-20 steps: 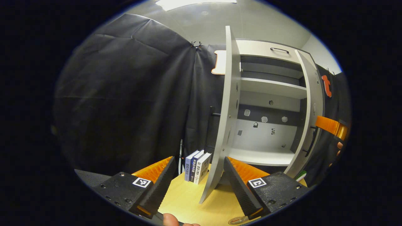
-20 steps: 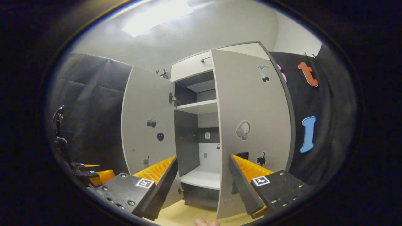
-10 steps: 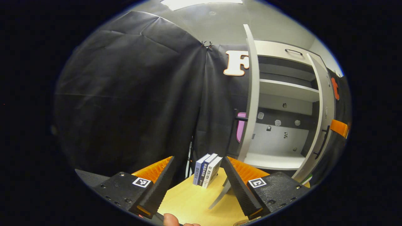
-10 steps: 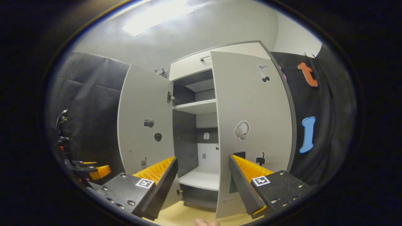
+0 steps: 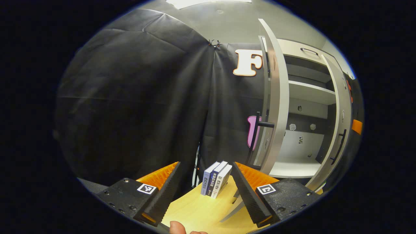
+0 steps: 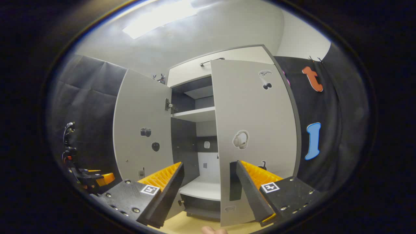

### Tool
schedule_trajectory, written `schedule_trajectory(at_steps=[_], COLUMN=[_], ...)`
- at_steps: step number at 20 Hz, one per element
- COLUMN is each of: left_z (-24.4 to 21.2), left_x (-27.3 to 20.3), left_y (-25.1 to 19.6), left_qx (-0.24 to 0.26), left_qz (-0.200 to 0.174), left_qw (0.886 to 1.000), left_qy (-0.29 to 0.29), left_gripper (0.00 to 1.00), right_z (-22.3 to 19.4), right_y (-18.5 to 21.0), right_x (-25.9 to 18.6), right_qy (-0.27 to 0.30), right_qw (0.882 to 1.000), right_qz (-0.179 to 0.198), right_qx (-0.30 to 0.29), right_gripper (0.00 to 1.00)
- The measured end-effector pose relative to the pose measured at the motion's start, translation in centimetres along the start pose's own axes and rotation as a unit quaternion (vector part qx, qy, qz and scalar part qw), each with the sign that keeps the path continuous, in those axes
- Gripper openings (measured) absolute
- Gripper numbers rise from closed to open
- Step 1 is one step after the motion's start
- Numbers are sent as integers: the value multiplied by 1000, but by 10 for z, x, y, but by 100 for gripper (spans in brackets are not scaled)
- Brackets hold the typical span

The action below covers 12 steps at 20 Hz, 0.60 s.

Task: Grasp the bottle in the cabinet with the left hand and place it on the coaster, then close the right door with the right hand and the left door with the left hand.

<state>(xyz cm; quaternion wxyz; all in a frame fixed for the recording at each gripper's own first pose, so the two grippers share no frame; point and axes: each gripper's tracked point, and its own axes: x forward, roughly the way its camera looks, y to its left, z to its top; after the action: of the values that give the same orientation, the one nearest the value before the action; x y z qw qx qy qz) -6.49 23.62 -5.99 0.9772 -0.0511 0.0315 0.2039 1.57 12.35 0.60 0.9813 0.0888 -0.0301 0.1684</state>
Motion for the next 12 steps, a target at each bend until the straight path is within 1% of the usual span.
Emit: schedule_trajectory(at_steps=[4, 5, 6, 7, 8, 9, 11, 12], left_z=[-8, -10, -11, -12, -13, -11, -12, -11], left_x=[15, 19, 22, 23, 25, 27, 27, 27], left_y=[-11, -15, -18, -20, -21, -20, -21, -21], left_qx=[-5, -7, -10, -11, -9, -5, -4, -7], left_qz=[-16, -21, -25, -27, -28, -29, -36, -40], left_qw=[1000, 1000, 1000, 999, 999, 999, 999, 999], left_qy=[11, 14, 16, 16, 21, 12, 10, 8], left_gripper=[96, 94, 97, 94, 94, 93, 93, 96], right_z=[0, 0, -1, -1, -2, -2, -2, -3], right_y=[-10, -12, -14, -16, -18, -19, -23, -21], right_x=[-1, -1, -2, -2, -2, -2, 1, 3], right_qy=[-3, -2, -1, -1, -1, -1, 0, 1], right_qw=[1000, 1000, 1000, 1000, 999, 999, 999, 999], right_qz=[-17, -22, -26, -30, -32, -34, -38, -37], right_qx=[-4, -4, -5, -5, -6, -6, -7, -6], right_gripper=[93, 93, 93, 93, 93, 93, 93, 93])
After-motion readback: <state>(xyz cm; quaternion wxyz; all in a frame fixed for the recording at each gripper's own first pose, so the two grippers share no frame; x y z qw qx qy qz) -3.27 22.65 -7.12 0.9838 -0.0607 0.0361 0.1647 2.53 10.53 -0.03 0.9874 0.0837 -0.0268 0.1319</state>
